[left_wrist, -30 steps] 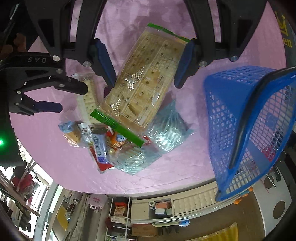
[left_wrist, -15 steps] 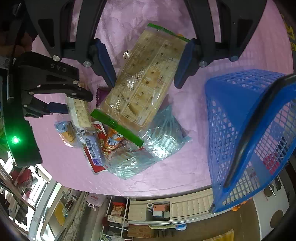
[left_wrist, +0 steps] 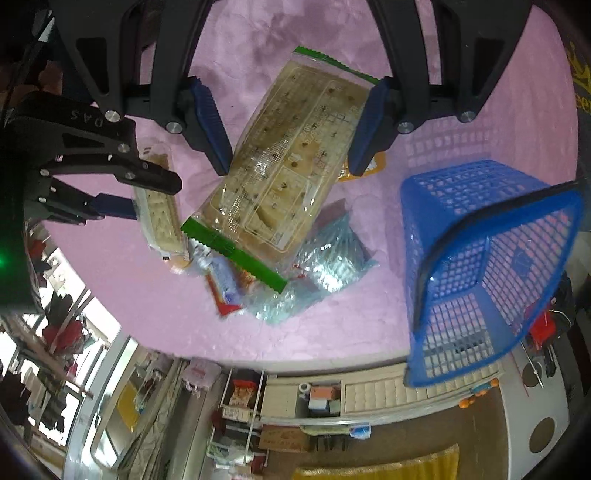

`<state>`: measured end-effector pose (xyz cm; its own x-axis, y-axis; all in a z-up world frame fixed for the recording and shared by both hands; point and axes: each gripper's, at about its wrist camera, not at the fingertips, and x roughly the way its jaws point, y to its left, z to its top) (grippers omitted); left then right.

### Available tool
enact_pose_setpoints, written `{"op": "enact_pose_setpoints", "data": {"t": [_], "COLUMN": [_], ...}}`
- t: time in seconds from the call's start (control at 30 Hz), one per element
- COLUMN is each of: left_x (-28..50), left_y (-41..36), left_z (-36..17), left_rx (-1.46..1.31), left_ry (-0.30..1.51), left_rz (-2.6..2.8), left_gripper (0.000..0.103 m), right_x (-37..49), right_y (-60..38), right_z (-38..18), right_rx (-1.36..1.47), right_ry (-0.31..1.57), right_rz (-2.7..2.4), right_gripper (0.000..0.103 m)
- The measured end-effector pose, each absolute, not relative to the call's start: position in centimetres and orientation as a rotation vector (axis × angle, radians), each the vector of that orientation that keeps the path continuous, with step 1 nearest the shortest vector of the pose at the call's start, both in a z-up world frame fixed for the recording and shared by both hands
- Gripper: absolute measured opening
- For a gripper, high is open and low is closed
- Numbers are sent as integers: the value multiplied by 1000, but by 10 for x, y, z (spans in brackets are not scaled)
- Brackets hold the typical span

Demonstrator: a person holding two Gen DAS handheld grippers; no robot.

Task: Organize snacks
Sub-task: 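Close both tools on their cracker packs and lift them toward the blue basket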

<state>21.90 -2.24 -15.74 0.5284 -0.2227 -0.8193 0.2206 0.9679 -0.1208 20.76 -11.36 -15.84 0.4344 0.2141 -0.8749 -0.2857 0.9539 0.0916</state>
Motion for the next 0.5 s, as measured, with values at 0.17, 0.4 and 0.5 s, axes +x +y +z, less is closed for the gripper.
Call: {"op": "enact_pose_setpoints", "data": {"t": [0.17,0.4,0.5], "left_x": [198,182,180], "left_y": [-14,10,26], "left_z": [-121,-75,-62], "left_rx": [-6,-6,-5], "left_ry": [904,811,780], "left_rz": [-247,-194,-166], "left_gripper": [63,63,63], "right_x": [199,191,190], "right_y": [-113,-90,-78], "right_z": [-124,-84,-66], "right_rx": [-74,-88,-100], "right_ry": [1013,936,900], "right_rz": [336,423,466], "right_gripper": [55,55,55]}}
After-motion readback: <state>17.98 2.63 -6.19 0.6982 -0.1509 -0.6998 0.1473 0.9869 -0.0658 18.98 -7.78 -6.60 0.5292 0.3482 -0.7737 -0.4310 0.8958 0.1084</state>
